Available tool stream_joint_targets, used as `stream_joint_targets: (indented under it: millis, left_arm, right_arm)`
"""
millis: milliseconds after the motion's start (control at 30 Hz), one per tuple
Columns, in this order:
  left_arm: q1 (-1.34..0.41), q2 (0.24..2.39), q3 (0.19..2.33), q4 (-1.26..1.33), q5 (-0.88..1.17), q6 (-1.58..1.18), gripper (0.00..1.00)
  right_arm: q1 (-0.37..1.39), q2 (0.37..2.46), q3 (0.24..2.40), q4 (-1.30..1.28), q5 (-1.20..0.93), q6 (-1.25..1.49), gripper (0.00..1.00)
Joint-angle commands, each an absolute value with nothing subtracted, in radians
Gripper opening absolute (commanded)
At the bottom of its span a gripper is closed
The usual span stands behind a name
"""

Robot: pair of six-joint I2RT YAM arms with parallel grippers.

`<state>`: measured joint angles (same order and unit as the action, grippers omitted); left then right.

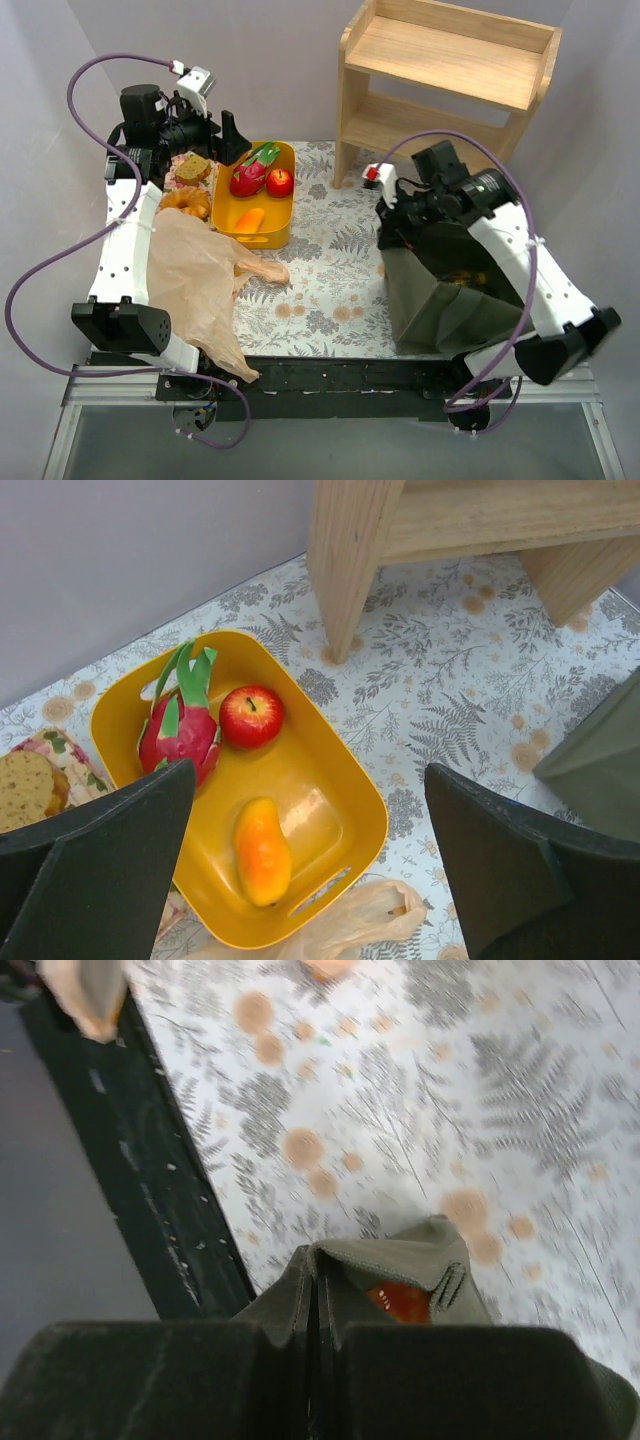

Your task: Untie the knot of the grocery bags and take out the mixed food

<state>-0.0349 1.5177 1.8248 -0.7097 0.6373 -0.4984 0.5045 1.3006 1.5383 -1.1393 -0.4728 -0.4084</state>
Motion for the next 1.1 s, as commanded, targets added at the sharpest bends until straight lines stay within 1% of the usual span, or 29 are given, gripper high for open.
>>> stream_joint_targets:
  millis: [0, 33, 100, 133, 167, 200, 267, 333, 367, 433, 467, 533, 600, 700, 767, 933, 967, 1067]
  left_arm:
    - [-0.031, 1.439, 1.776, -0.644, 0.624, -0.523, 0.98]
    - [-0.031, 1.434, 1.772, -0.643, 0.621, -0.525, 0.98]
    - [-0.031, 1.417, 1.755, -0.637, 0.611, -0.531, 0.98]
    - [-0.031, 1.414, 1.750, -0.637, 0.611, -0.532, 0.98]
    - [-0.031, 1.410, 1.747, -0.637, 0.609, -0.534, 0.98]
    - [-0.032, 1.402, 1.743, -0.638, 0.614, -0.535, 0.98]
    - [-0.035, 1.399, 1.740, -0.649, 0.632, -0.538, 0.98]
    - [-0.041, 1.402, 1.747, -0.664, 0.675, -0.540, 0.98]
    - [-0.051, 1.404, 1.746, -0.679, 0.693, -0.541, 0.98]
    - [-0.063, 1.422, 1.743, -0.698, 0.777, -0.555, 0.98]
    - [-0.080, 1.428, 1.741, -0.709, 0.807, -0.563, 0.98]
    - [-0.107, 1.456, 1.736, -0.710, 0.830, -0.583, 0.98]
    - [-0.175, 1.480, 1.750, -0.735, 0.822, -0.562, 0.98]
    - [-0.273, 1.532, 1.784, -0.776, 0.770, -0.494, 0.98]
    - [-0.339, 1.595, 1.808, -0.830, 0.701, -0.435, 0.98]
    - [-0.432, 1.741, 1.962, -1.004, 0.644, -0.356, 0.98]
    - [-0.457, 1.761, 1.980, -1.018, 0.641, -0.356, 0.98]
    - [-0.500, 1.792, 2.002, -1.037, 0.595, -0.361, 0.98]
  right_arm:
    - [0.679, 1.451, 1.777, -1.054, -0.742, -0.368, 0.01]
    - [0.710, 1.529, 1.874, -1.054, -0.741, -0.362, 0.01]
    - [0.791, 1.607, 1.965, -1.055, -0.723, -0.356, 0.01]
    - [0.807, 1.679, 2.015, -1.054, -0.719, -0.345, 0.01]
    - [0.818, 1.712, 2.089, -1.055, -0.718, -0.339, 0.06]
    - [0.833, 1.741, 2.127, -1.057, -0.712, -0.333, 0.20]
    - [0.839, 1.790, 2.192, -1.071, -0.703, -0.325, 0.45]
    - [0.839, 1.773, 2.188, -1.071, -0.689, -0.330, 0.52]
    - [0.839, 1.755, 2.174, -1.069, -0.680, -0.342, 0.59]
    - [0.835, 1.680, 2.108, -1.062, -0.655, -0.351, 0.63]
    - [0.833, 1.651, 2.080, -1.055, -0.644, -0.353, 0.67]
    - [0.821, 1.559, 1.998, -1.028, -0.618, -0.360, 0.69]
    - [0.807, 1.501, 1.921, -0.987, -0.565, -0.360, 0.70]
    - [0.778, 1.398, 1.861, -0.962, -0.484, -0.371, 0.70]
    - [0.756, 1.364, 1.789, -0.942, -0.439, -0.382, 0.68]
    - [0.750, 1.293, 1.614, -0.865, -0.351, -0.396, 0.64]
    - [0.749, 1.286, 1.556, -0.855, -0.325, -0.397, 0.63]
    - [0.739, 1.263, 1.468, -0.827, -0.310, -0.397, 0.63]
